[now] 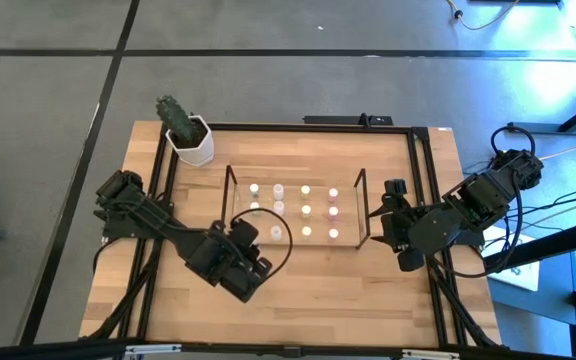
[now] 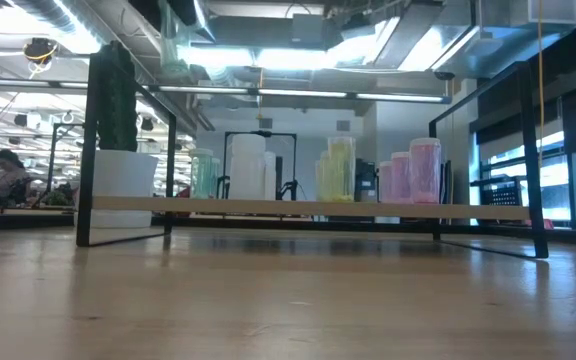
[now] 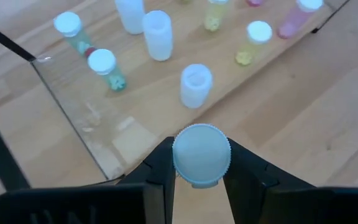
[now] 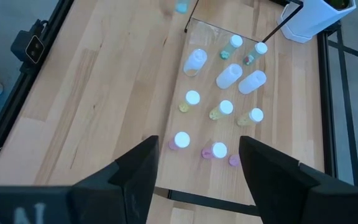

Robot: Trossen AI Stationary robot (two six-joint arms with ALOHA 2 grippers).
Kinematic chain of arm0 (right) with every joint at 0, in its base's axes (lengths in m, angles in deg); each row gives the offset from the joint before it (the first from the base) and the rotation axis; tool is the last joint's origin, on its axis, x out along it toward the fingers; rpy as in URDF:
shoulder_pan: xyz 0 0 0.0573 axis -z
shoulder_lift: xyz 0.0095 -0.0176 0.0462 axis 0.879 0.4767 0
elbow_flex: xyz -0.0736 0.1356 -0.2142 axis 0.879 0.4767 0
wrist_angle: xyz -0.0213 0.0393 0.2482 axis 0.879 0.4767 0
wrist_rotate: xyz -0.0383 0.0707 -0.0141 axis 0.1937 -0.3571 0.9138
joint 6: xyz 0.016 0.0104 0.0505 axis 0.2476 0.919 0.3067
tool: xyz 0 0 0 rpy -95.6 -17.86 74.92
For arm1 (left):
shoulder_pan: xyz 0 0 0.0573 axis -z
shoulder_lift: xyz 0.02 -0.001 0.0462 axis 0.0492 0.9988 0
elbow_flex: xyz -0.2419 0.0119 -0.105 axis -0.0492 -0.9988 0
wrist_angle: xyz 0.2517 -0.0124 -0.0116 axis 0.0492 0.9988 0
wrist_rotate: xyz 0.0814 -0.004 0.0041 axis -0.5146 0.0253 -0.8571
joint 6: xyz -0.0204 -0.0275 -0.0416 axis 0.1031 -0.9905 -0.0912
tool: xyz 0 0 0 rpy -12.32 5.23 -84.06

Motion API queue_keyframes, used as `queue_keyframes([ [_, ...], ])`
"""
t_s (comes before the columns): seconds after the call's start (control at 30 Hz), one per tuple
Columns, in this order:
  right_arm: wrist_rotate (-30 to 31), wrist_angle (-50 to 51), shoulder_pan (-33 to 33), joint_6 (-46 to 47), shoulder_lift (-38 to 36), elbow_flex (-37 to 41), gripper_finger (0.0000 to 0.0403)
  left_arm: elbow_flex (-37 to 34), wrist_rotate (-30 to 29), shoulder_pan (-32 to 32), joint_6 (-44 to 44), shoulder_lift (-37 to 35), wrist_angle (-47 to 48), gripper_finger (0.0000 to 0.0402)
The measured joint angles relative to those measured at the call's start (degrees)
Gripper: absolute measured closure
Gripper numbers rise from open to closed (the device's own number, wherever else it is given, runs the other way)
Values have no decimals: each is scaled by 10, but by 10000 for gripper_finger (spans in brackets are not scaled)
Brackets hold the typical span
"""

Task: Pick and place medicine bottles onto shelf by color
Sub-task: Put the blue pill bottle aligned with the other blue pill bottles on the shelf

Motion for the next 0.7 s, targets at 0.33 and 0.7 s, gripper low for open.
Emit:
queue_keyframes([
  [0.33,5,0,1,-80,0,0,179,0,-3,-6,8,0,9,309],
  [0.7,6,-6,1,-226,0,0,179,-5,-17,-16,6,0,10,309],
])
